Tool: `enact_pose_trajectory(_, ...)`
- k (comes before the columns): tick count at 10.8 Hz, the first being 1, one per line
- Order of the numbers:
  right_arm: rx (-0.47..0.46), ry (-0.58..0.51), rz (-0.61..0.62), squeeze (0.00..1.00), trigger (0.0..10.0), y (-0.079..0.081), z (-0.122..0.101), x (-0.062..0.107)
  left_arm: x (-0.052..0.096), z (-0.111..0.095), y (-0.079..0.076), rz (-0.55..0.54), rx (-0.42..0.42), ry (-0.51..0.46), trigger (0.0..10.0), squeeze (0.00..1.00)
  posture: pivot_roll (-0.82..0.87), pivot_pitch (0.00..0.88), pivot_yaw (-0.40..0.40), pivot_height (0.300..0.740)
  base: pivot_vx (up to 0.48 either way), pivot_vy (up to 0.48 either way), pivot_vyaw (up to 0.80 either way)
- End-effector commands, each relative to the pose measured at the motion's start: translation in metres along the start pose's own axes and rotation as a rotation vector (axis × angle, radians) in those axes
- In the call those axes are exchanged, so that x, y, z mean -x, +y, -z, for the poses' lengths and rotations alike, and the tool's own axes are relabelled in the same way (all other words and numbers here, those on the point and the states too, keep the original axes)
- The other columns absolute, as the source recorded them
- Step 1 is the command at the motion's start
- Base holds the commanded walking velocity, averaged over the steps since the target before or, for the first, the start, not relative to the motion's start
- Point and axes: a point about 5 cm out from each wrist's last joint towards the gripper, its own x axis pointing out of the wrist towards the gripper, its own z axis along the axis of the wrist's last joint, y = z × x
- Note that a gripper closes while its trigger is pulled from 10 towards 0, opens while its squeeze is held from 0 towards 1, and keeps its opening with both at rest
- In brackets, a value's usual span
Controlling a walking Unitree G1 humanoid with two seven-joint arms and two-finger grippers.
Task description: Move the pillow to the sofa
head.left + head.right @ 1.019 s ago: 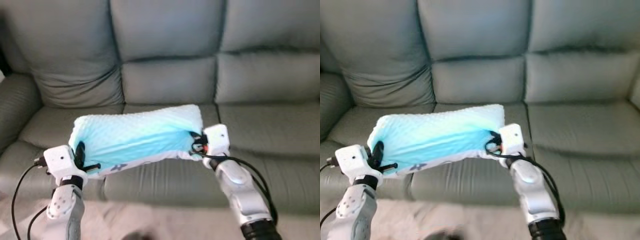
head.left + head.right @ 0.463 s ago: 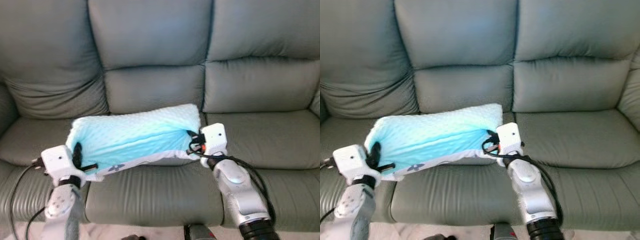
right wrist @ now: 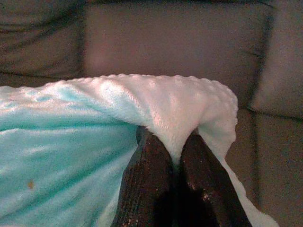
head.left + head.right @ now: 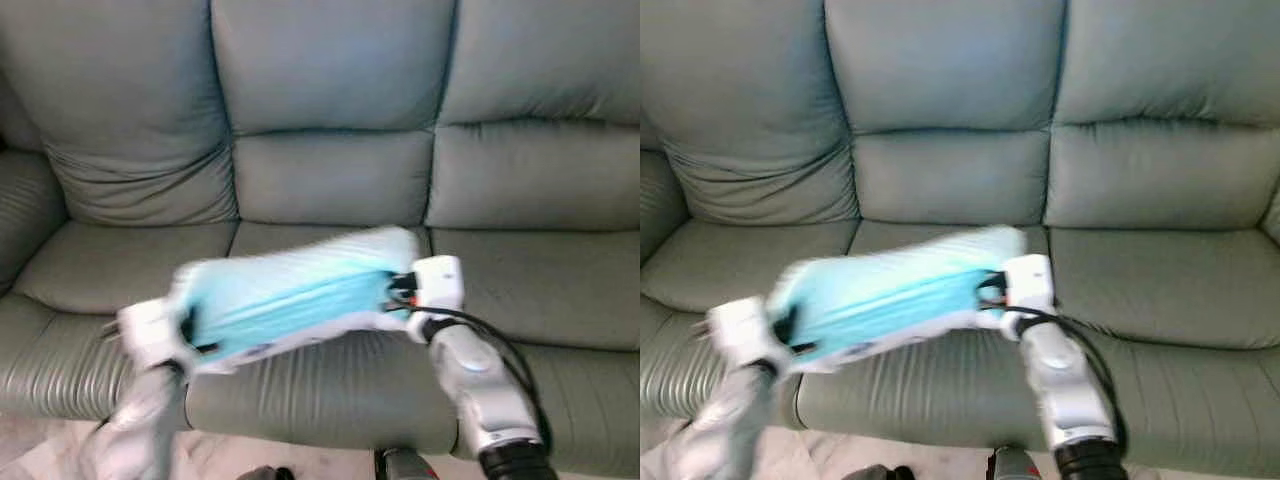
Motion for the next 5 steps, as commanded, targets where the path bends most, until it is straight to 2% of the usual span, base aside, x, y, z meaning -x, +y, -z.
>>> enact_pose_trajectory(1, -0.020, 0.013, 0.058, 0.00, 10.0, -0.007, 0.003, 0.003, -0.007, 0.007, -0.007, 0.050, -0.007, 0.016, 10.0, 0.00, -0.21, 0.221, 0.132, 0.740, 0.000, 0.000, 0.00)
enact_pose_trajectory(2, -0.018, -0.002, 0.075, 0.00, 10.0, -0.013, 0.002, 0.007, -0.015, 0.012, -0.023, 0.127, -0.010, 0.027, 10.0, 0.00, -0.23, 0.236, 0.145, 0.740, 0.000, 0.000, 0.00)
enact_pose_trajectory(3, -0.021, 0.023, 0.092, 0.00, 10.0, -0.018, 0.008, 0.010, -0.019, 0.019, -0.029, 0.152, 0.001, 0.057, 10.0, 0.00, -0.24, 0.244, 0.152, 0.740, 0.000, 0.000, 0.00)
enact_pose_trajectory(5, -0.026, 0.069, 0.105, 0.00, 10.0, -0.020, 0.022, 0.016, -0.023, 0.024, -0.022, 0.111, -0.013, 0.084, 10.0, 0.00, -0.25, 0.288, 0.167, 0.740, 0.000, 0.000, 0.00)
